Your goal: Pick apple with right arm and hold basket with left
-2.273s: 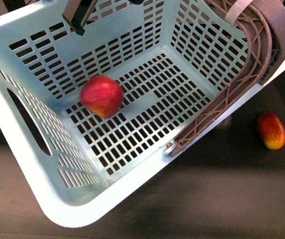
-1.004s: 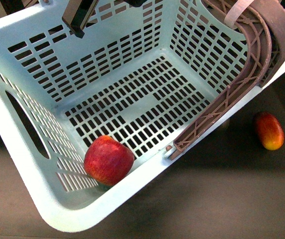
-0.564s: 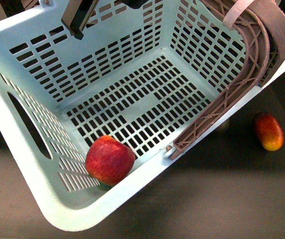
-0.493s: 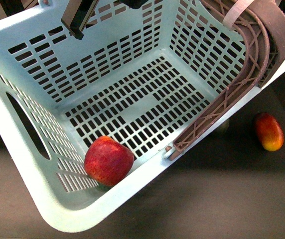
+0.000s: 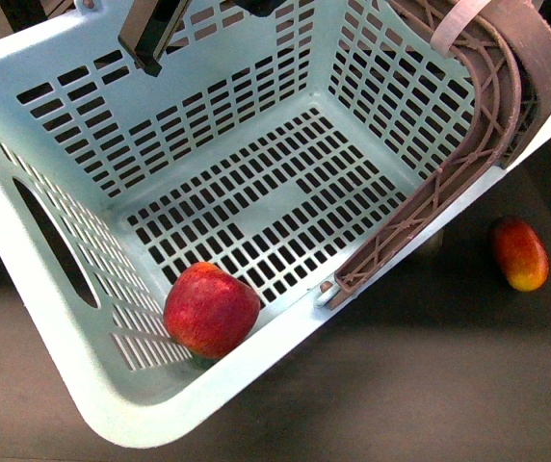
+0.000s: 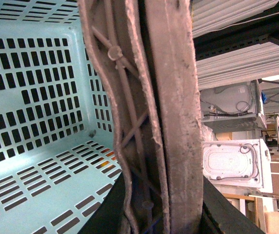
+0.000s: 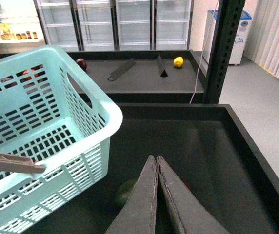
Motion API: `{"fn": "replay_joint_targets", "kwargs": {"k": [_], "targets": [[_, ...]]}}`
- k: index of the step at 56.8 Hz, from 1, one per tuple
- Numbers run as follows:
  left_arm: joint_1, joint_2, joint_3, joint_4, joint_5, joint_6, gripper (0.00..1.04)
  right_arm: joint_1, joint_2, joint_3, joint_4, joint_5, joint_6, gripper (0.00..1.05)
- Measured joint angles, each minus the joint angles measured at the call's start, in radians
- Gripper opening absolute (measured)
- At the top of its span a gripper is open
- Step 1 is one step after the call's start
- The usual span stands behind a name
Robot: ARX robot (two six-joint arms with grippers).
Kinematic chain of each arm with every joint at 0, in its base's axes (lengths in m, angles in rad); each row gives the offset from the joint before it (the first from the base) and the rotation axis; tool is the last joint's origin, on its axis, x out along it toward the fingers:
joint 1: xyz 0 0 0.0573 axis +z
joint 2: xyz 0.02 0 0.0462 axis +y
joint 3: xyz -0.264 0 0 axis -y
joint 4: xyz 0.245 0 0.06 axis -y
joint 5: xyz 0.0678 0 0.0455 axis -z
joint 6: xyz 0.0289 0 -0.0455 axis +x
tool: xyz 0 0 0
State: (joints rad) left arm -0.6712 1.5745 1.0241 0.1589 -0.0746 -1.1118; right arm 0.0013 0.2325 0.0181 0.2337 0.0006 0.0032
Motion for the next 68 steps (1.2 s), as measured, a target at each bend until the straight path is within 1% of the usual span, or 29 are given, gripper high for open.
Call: {"fn": "replay_joint_targets", "kwargs": {"k": [13,16,18,33,36,39,40,41,43,46,53,54,62,65,66,68], "targets": [[0.0,0.0,0.0,0.0,0.0,0.0,0.18,0.0,-0.063,0.0,-0.063,0.0,0.0,0.02],[-0.001,0.0,0.0,0.0,0.001,0.0,0.18,0.0,-0.142,0.0,-0.173,-0.003,0.0,0.02],[-0.001,0.0,0.0,0.0,0.002,0.0,0.18,0.0,-0.19,0.0,-0.218,0.001,0.0,0.02],[-0.002,0.0,0.0,0.0,0.0,0.001,0.18,0.0,-0.225,0.0,-0.232,0.001,0.0,0.02],[-0.002,0.0,0.0,0.0,-0.001,0.001,0.18,0.0,-0.225,0.0,-0.232,0.001,0.0,0.09],[-0.002,0.0,0.0,0.0,-0.001,0.0,0.18,0.0,-0.226,0.0,-0.232,0.001,0.0,0.2],[-0.002,0.0,0.0,0.0,-0.001,0.0,0.18,0.0,-0.226,0.0,-0.232,0.001,0.0,0.22],[-0.002,0.0,0.0,0.0,0.0,0.0,0.18,0.0,-0.226,0.0,-0.232,0.001,0.0,0.27],[-0.002,0.0,0.0,0.0,0.0,0.001,0.18,0.0,-0.226,0.0,-0.232,0.001,0.0,0.34],[-0.002,0.0,0.0,0.0,0.0,0.0,0.18,0.0,-0.226,0.0,-0.232,0.001,0.0,0.41],[-0.002,0.0,0.0,0.0,0.0,0.001,0.18,0.0,-0.226,0.0,-0.232,0.001,0.0,0.64],[-0.002,0.0,0.0,0.0,0.0,0.001,0.18,0.0,-0.226,0.0,-0.232,0.001,0.0,0.65],[-0.002,0.0,0.0,0.0,-0.001,0.0,0.18,0.0,-0.226,0.0,-0.232,0.001,0.0,0.89],[-0.003,0.0,-0.021,0.083,-0.053,0.0,0.18,0.0,-0.227,0.0,-0.232,0.0,0.0,0.96],[-0.001,0.002,-0.029,0.127,-0.084,-0.006,0.18,0.0,-0.227,0.0,-0.232,0.001,0.0,0.97],[0.005,0.006,-0.032,0.178,-0.124,-0.014,0.18,0.0,-0.227,0.0,-0.232,0.001,0.0,0.97]]}}
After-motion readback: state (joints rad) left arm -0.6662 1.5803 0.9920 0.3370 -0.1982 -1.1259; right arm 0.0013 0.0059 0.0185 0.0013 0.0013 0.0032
